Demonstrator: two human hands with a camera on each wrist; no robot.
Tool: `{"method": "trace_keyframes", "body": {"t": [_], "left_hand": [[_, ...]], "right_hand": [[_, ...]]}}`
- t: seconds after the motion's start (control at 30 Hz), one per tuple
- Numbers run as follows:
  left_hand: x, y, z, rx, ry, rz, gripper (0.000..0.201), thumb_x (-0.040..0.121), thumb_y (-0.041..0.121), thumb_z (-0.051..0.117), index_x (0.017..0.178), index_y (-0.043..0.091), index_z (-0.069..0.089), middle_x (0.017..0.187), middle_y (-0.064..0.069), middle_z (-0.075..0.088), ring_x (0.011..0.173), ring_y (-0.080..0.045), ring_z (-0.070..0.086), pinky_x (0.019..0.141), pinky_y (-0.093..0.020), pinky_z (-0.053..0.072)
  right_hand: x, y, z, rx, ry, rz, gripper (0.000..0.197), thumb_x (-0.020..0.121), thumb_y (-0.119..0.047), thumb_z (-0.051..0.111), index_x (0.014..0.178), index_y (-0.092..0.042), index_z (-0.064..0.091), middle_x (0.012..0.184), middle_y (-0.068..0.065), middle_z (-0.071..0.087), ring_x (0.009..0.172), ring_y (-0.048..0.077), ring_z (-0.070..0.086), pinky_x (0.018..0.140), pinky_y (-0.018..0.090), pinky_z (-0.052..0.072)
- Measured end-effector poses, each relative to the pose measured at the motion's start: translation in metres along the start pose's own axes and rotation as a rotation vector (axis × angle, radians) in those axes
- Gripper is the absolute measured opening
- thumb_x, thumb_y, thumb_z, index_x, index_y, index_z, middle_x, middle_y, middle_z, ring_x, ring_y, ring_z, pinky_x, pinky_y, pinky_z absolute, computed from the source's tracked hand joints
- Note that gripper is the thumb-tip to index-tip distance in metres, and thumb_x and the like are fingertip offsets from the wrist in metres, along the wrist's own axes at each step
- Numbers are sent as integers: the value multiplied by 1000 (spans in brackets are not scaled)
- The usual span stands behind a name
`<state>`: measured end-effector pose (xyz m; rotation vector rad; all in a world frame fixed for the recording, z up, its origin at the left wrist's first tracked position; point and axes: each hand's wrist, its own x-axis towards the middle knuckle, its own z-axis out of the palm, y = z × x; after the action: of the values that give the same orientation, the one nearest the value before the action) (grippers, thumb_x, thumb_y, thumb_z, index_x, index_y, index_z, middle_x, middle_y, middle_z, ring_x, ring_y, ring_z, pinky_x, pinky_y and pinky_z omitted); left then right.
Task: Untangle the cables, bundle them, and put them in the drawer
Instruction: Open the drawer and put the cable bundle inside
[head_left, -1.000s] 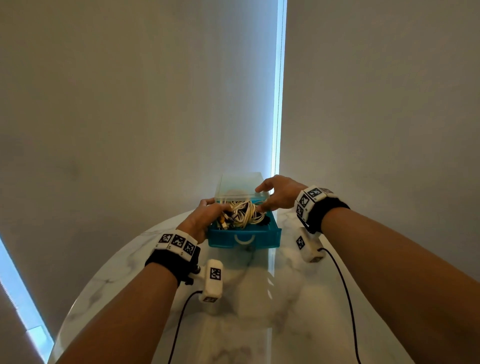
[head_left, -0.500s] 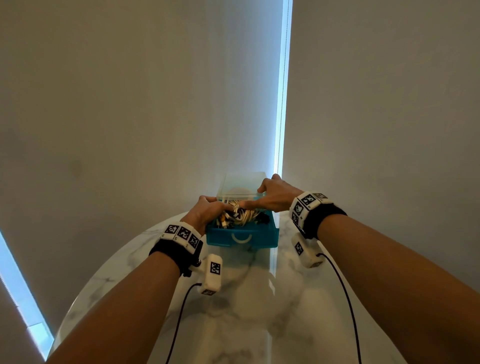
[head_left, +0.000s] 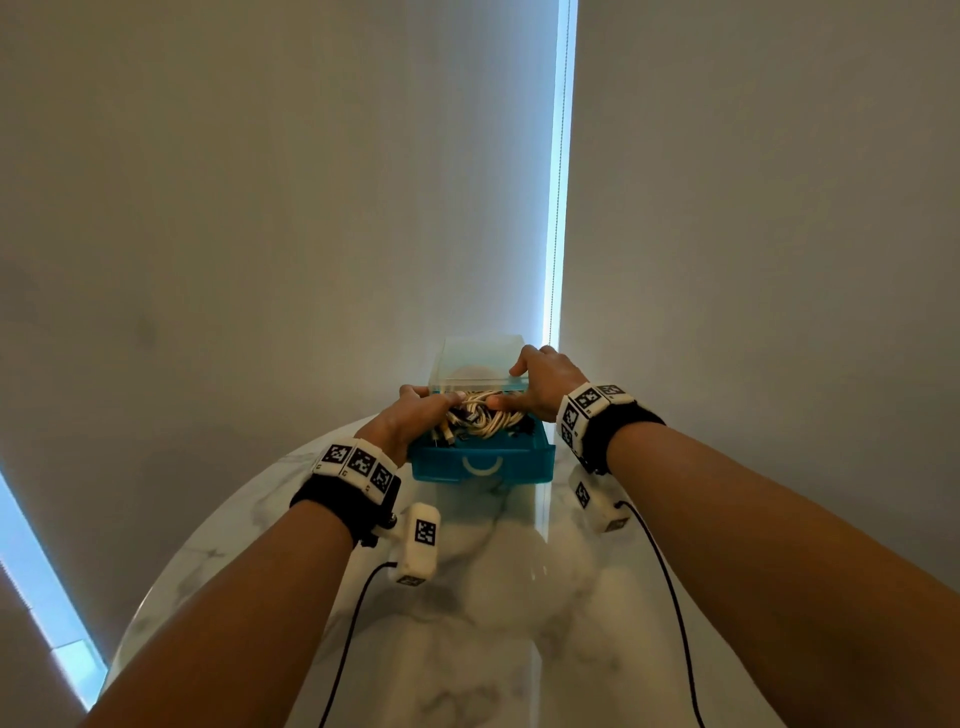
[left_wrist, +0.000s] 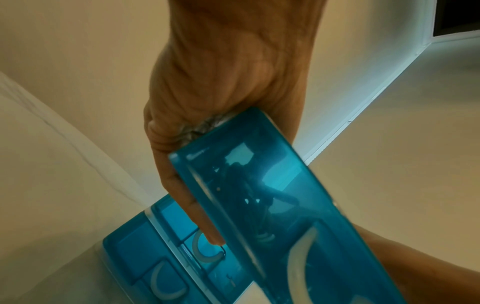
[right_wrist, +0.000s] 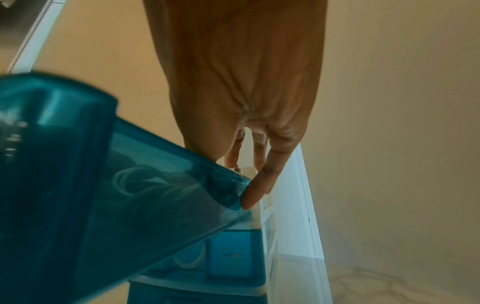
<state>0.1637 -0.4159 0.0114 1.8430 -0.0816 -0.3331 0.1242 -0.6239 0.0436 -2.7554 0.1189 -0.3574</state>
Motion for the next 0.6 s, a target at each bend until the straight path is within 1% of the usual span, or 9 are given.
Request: {"method": "trace_keyframes", "body": {"t": [0.1, 0.17, 0.2, 0.3, 0.37, 0.47, 0.5, 0.53, 0.6], "left_hand": [[-7, 1, -2, -7, 3, 8, 68, 94, 46, 79, 144, 16, 43, 126, -14, 68, 102, -26, 73, 64, -36, 64], [-10, 2, -2, -4, 17, 18, 70, 93, 44, 80, 144, 13, 45, 125, -15, 70, 100, -28, 76, 59, -33, 63], [-12, 2, -2, 3, 21, 15, 70, 93, 45, 80, 144, 11, 44, 124, -16, 70, 100, -29, 76, 58, -33, 64], [-19, 3, 0, 41, 35, -5, 69, 97, 41, 78, 143, 10, 38, 124, -16, 66, 99, -27, 73, 57, -33, 63], [-20, 1, 2, 27, 61, 3, 64, 101, 34, 74, 143, 10, 32, 121, -14, 62, 93, -22, 69, 60, -30, 59], [-20, -2, 9, 23, 113, 20, 61, 103, 29, 71, 142, 9, 28, 114, -12, 57, 87, -18, 62, 65, -29, 54], [-20, -1, 12, 15, 125, 14, 60, 104, 29, 71, 142, 9, 28, 111, -11, 56, 88, -19, 61, 69, -30, 55], [-19, 0, 14, 8, 134, 3, 60, 104, 28, 71, 140, 9, 28, 111, -11, 55, 92, -20, 61, 75, -33, 56], [-19, 4, 16, 20, 151, -9, 62, 102, 30, 73, 139, 9, 27, 124, -17, 55, 103, -25, 62, 87, -36, 57]], "right_hand": [[-3, -4, -9, -81, -49, -45, 72, 86, -69, 75, 134, -17, 57, 136, 8, 64, 122, 27, 59, 99, 40, 50], [-6, 0, -21, -44, -120, -47, 74, 90, -73, 66, 138, -18, 58, 146, 8, 61, 124, 27, 63, 100, 39, 52], [-8, 4, -27, 26, -180, -37, 74, 91, -73, 64, 141, -19, 58, 153, 9, 55, 124, 27, 65, 99, 37, 56], [-15, 18, -35, 279, -337, -12, 70, 89, -53, 80, 148, -22, 57, 164, 9, 40, 123, 25, 66, 89, 32, 65], [-18, 20, -35, 294, -336, -29, 72, 87, -41, 87, 149, -22, 56, 163, 9, 40, 113, 22, 71, 81, 27, 66], [-18, 13, -31, 208, -226, -58, 68, 84, -38, 90, 144, -20, 61, 155, 7, 51, 95, 18, 76, 73, 23, 63], [-18, 11, -29, 165, -177, -67, 66, 84, -36, 90, 142, -19, 63, 154, 8, 53, 97, 19, 76, 70, 20, 59], [-18, 10, -27, 121, -133, -75, 63, 84, -35, 90, 140, -18, 65, 153, 8, 56, 105, 22, 74, 69, 17, 54], [-15, 10, -24, 68, -77, -75, 60, 82, -35, 92, 135, -18, 69, 150, 9, 60, 120, 26, 70, 76, 17, 53]]}}
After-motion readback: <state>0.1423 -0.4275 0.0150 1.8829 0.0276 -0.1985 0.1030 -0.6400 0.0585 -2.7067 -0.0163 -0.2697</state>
